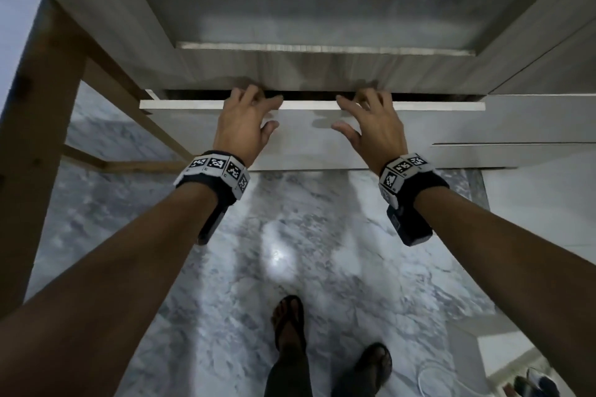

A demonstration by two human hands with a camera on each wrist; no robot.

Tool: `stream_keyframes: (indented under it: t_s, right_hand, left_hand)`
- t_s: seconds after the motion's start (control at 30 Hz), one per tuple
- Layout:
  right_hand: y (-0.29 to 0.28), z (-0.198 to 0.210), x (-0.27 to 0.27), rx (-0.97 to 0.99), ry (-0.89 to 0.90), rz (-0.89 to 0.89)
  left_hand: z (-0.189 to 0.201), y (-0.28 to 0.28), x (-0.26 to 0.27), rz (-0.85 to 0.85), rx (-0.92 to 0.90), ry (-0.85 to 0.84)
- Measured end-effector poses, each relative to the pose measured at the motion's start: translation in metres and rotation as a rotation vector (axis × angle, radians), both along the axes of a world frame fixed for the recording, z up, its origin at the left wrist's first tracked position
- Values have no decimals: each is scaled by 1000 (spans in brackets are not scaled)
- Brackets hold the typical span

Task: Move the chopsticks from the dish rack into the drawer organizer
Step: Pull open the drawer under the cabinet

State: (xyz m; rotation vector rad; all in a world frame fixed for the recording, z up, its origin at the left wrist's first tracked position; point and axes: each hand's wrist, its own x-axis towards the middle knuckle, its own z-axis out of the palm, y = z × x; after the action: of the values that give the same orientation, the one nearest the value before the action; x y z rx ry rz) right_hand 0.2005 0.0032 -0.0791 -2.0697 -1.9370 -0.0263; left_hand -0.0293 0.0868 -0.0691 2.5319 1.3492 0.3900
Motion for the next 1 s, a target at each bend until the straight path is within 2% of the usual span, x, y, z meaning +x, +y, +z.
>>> stream_keyframes:
  t_s: [0.2, 0.3, 0.57, 0.77, 0.9, 1.0]
  right_hand:
    - [-30, -4, -7, 9, 5, 17]
    - [-61, -6, -14, 41, 13, 31]
    - [-147, 0, -39, 28, 23, 97]
    - [-201, 14, -56, -147, 50, 117]
    - [-221, 31, -66, -404, 25, 148]
    - [-230, 41, -68, -474, 66, 151]
  left_hand:
    - [-1, -30, -12, 24, -8, -2]
    - [-4, -55, -26, 18, 0, -46]
    - [4, -139, -52, 24, -107, -29]
    - [20, -187, -70, 78, -323, 18]
    - [27, -209, -77, 137, -523, 41]
    - [31, -223, -79, 167, -561, 81]
